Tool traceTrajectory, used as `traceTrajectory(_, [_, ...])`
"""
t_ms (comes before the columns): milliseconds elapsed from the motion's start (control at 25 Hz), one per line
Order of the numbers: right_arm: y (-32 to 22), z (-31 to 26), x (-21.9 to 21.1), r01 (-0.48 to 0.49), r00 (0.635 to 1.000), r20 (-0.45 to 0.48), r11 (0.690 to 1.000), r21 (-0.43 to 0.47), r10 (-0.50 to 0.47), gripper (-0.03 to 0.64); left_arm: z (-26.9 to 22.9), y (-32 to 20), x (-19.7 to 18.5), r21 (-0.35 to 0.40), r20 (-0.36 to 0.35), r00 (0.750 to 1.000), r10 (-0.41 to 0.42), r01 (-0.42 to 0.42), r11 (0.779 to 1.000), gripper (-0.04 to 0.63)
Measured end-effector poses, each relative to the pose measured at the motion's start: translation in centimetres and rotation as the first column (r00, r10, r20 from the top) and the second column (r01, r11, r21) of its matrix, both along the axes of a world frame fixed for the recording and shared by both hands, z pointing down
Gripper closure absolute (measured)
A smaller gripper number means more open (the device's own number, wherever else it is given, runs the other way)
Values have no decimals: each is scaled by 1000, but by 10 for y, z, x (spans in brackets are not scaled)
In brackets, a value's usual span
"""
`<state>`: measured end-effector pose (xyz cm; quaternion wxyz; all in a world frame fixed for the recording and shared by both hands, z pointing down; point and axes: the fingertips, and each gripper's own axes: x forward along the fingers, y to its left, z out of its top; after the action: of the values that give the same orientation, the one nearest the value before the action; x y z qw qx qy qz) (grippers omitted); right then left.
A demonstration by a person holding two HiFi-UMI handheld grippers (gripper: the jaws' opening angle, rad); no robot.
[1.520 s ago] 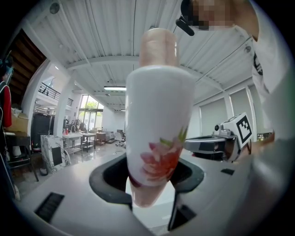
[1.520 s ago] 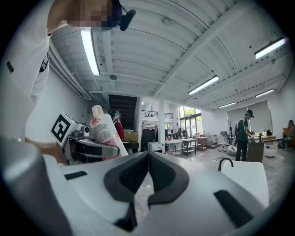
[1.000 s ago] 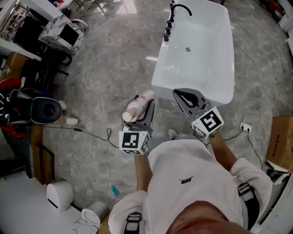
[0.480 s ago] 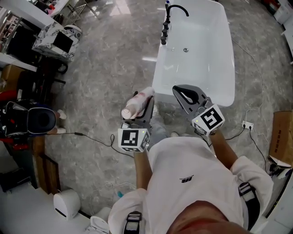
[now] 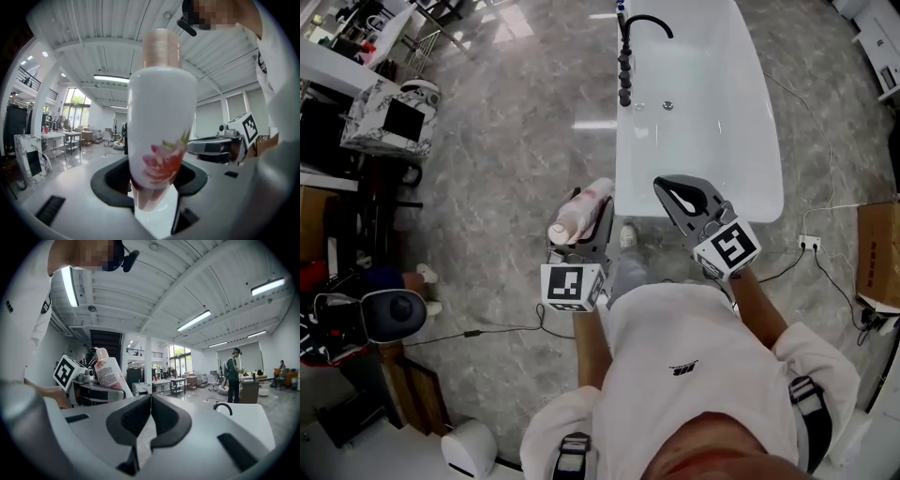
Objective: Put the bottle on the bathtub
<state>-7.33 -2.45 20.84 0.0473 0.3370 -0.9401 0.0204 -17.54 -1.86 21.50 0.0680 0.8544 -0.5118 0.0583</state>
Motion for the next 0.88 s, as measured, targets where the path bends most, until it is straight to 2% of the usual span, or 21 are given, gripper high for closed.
traceTrajectory(480, [-136,44,-38,-177,984,-16,982,-63,177,621,50,-153,-35,-61,-1,988,152,-151,987,367])
traceTrajectory(800, [-193,81,-34,-271,960,-101,958,-99,261,621,89,-217,-33,-97,4,971,240,-239,966,367])
traceTrajectory(880, [-201,88,-34,-288,956,-93,951,-114,279,621,97,-228,-33,-106,4,968,252,-250,962,367])
